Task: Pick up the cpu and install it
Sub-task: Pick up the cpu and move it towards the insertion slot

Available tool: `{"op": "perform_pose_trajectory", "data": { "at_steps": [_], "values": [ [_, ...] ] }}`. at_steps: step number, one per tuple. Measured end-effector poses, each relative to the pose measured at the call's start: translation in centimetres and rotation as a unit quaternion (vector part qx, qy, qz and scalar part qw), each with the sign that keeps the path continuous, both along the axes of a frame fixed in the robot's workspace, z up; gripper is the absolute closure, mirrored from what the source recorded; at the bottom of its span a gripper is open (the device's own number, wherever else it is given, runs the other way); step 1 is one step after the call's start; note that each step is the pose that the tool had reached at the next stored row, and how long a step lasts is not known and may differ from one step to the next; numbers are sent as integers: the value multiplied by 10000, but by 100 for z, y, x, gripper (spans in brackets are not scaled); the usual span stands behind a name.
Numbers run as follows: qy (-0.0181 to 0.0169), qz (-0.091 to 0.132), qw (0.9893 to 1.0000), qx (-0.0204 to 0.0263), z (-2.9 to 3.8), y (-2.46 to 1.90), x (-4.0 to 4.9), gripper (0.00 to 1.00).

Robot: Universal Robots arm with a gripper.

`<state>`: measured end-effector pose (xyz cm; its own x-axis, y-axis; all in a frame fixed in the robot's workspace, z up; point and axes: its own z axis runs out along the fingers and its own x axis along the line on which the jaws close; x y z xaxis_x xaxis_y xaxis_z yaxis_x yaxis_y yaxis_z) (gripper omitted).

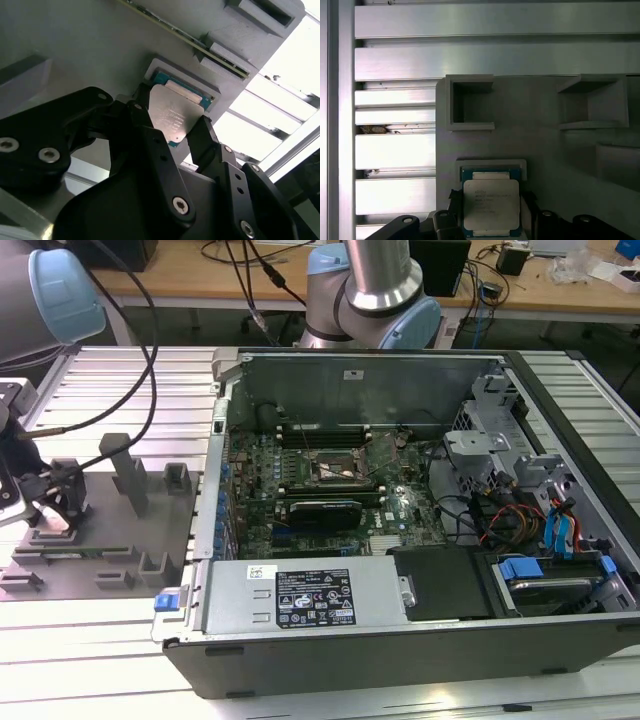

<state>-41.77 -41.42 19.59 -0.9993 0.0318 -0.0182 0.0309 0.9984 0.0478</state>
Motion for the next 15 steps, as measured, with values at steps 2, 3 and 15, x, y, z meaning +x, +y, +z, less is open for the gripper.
{"op": "perform_pose_trajectory", "data": {
  "at_steps": [2,3,15],
  "values": [
    [0,0,10000,0,23,0,0,45],
    [-1,0,10000,1,40,0,0,45],
    [-2,0,10000,1,250,0,1,45]
  ]
}}
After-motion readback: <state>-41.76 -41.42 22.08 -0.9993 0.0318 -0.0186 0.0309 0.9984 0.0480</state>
